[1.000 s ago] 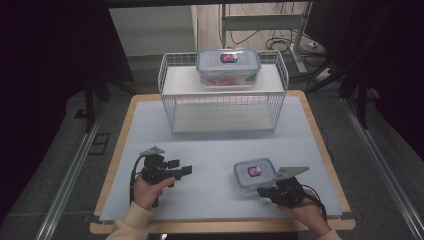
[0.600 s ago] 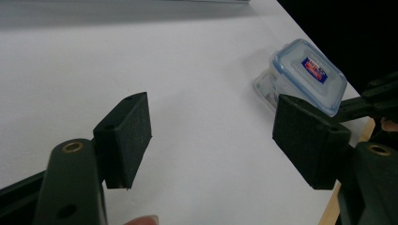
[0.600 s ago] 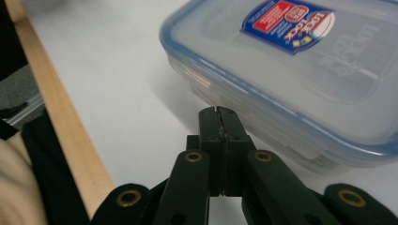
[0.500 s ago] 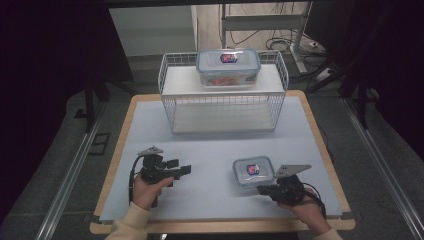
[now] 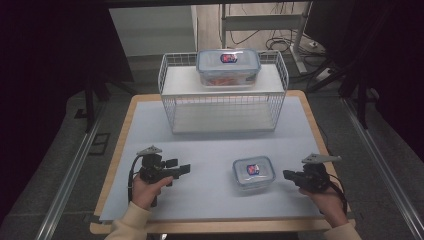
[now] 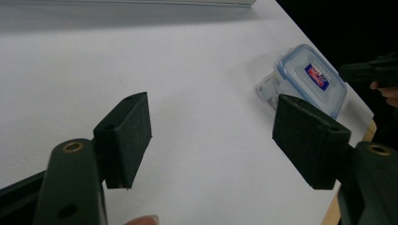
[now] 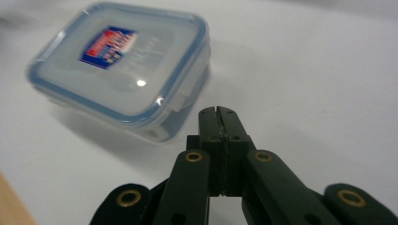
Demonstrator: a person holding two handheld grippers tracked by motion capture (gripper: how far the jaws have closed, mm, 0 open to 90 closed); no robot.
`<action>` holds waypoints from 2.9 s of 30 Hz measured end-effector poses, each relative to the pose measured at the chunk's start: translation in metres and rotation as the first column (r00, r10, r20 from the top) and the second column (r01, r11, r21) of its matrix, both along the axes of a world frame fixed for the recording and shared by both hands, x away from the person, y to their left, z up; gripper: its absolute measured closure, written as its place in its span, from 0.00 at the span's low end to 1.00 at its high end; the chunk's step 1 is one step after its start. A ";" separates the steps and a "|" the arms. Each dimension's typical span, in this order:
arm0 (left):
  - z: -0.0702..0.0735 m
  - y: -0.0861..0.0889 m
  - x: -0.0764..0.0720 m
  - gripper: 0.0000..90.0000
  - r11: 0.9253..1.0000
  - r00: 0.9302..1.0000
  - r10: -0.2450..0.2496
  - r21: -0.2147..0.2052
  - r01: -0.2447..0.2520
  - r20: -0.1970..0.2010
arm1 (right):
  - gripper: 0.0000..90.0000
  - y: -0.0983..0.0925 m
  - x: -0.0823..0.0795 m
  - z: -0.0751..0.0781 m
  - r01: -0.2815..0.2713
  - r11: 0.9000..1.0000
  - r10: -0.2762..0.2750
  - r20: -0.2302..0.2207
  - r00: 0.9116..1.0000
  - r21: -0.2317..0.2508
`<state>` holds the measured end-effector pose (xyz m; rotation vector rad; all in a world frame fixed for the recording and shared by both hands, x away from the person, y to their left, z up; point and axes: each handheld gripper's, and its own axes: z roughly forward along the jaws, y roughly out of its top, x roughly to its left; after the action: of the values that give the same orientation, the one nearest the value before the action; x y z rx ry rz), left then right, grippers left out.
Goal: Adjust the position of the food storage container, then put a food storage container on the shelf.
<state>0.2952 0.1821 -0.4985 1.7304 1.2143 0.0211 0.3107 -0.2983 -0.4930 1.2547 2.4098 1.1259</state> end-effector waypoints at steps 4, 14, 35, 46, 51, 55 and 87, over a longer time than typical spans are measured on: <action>-0.001 0.000 0.000 0.31 1.000 1.000 -0.001 0.001 0.001 -0.001 | 1.00 0.010 0.005 -0.008 -0.015 1.000 0.014 -0.034 0.999 -0.025; -0.001 0.001 0.000 0.31 1.000 1.000 0.003 -0.002 -0.003 -0.001 | 1.00 0.024 0.003 -0.010 -0.033 0.999 0.032 -0.042 0.999 -0.031; -0.003 0.001 0.001 0.31 1.000 1.000 0.002 0.005 -0.002 -0.013 | 1.00 0.085 0.015 -0.016 -0.102 0.994 0.100 -0.041 0.994 -0.034; -0.004 0.002 0.001 0.31 1.000 1.000 0.000 0.008 0.000 -0.017 | 1.00 0.101 0.018 -0.018 -0.118 0.993 0.117 -0.044 0.992 -0.017; -0.004 0.002 0.001 0.31 1.000 1.000 0.000 0.006 0.000 -0.017 | 1.00 0.099 0.018 -0.018 -0.119 0.993 0.119 -0.043 0.992 -0.013; -0.004 0.002 0.001 0.31 1.000 1.000 0.002 0.004 -0.002 -0.015 | 1.00 0.091 0.018 -0.013 -0.105 0.994 0.105 -0.031 0.994 0.012; -0.002 -0.011 0.003 0.25 1.000 0.999 -0.016 -0.013 0.015 -0.041 | 0.48 0.065 0.017 0.000 -0.121 0.971 0.135 -0.056 0.989 0.208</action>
<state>0.2984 0.1712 -0.5004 1.7367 1.2284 -0.0314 0.3275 -0.2334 -0.4928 1.2297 2.5106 1.4208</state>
